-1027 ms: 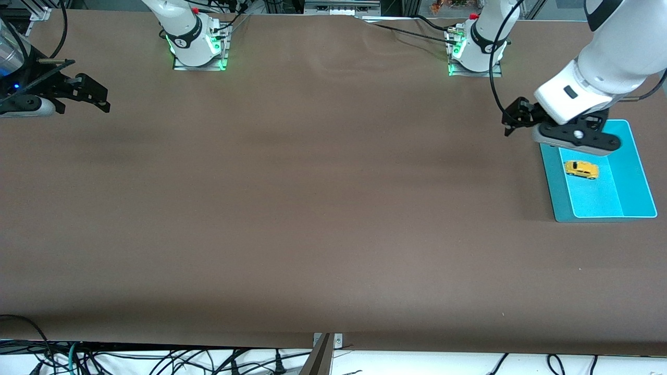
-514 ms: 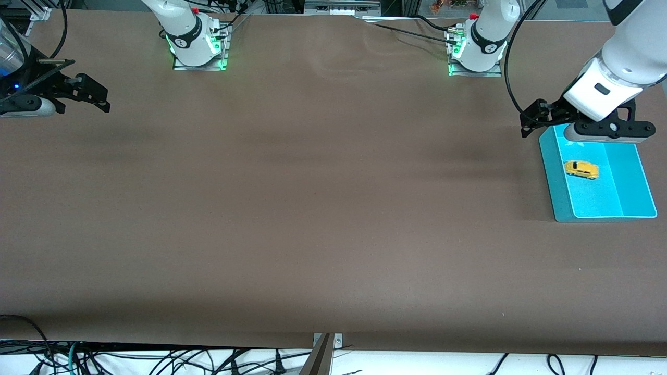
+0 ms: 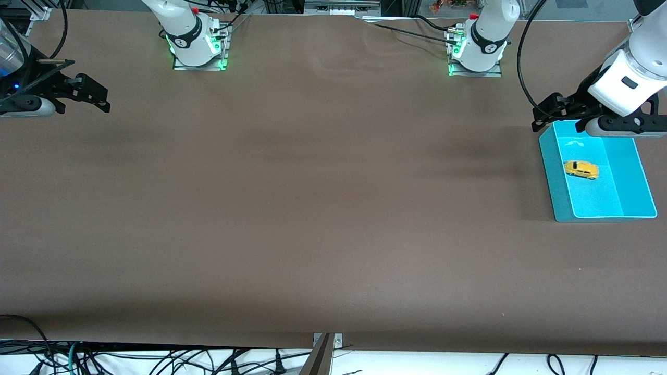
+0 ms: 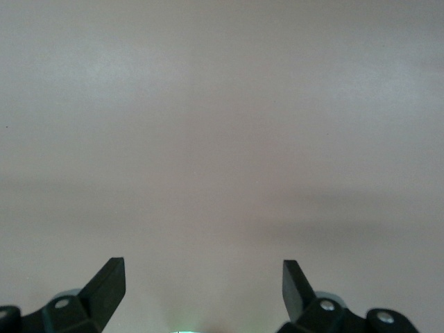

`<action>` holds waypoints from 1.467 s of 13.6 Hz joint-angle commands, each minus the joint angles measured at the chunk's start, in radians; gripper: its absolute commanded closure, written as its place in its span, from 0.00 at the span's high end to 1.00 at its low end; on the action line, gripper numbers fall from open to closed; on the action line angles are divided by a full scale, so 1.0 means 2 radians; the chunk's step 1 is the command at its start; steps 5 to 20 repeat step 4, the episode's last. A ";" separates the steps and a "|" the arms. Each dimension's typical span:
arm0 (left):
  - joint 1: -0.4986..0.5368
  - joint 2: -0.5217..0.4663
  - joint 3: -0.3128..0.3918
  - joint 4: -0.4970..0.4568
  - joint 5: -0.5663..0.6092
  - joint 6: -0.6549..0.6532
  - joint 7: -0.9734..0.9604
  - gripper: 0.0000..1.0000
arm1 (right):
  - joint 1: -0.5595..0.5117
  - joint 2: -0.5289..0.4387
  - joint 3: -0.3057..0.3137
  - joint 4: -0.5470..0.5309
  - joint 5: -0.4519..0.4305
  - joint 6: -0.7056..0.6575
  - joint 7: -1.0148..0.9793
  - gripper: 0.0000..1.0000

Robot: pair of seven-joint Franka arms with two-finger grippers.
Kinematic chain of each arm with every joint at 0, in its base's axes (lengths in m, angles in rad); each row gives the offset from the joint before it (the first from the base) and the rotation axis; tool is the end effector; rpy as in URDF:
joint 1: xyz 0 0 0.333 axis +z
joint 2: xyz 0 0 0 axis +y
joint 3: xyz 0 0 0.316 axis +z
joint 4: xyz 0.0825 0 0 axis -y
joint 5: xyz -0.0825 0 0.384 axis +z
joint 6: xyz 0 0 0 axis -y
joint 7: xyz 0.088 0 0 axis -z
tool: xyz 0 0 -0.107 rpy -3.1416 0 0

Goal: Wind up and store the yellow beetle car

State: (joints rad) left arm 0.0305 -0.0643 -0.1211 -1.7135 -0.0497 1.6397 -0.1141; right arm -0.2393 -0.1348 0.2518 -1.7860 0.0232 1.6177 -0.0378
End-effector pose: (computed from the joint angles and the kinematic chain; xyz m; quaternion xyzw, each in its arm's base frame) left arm 0.5356 -0.0556 0.5978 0.9997 0.0137 -0.0071 0.0203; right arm 0.5140 0.0165 0.5964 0.9995 0.0230 -0.0189 0.0049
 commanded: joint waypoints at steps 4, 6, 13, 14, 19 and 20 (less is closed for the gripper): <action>0.003 0.007 -0.001 0.017 -0.012 -0.021 -0.003 1.00 | -0.001 0.005 0.002 0.013 -0.001 -0.010 0.009 1.00; 0.003 0.007 -0.001 0.017 -0.012 -0.021 -0.003 1.00 | -0.001 0.005 0.002 0.013 -0.001 -0.010 0.009 1.00; 0.003 0.007 -0.001 0.017 -0.012 -0.021 -0.003 1.00 | -0.001 0.005 0.002 0.013 -0.001 -0.010 0.009 1.00; 0.003 0.007 -0.001 0.017 -0.012 -0.021 -0.003 1.00 | -0.001 0.005 0.002 0.013 -0.001 -0.010 0.009 1.00; 0.003 0.007 -0.001 0.017 -0.012 -0.021 -0.003 1.00 | -0.001 0.005 0.002 0.013 -0.001 -0.010 0.009 1.00; 0.003 0.007 -0.001 0.017 -0.012 -0.021 -0.003 1.00 | -0.001 0.005 0.002 0.013 -0.001 -0.010 0.009 1.00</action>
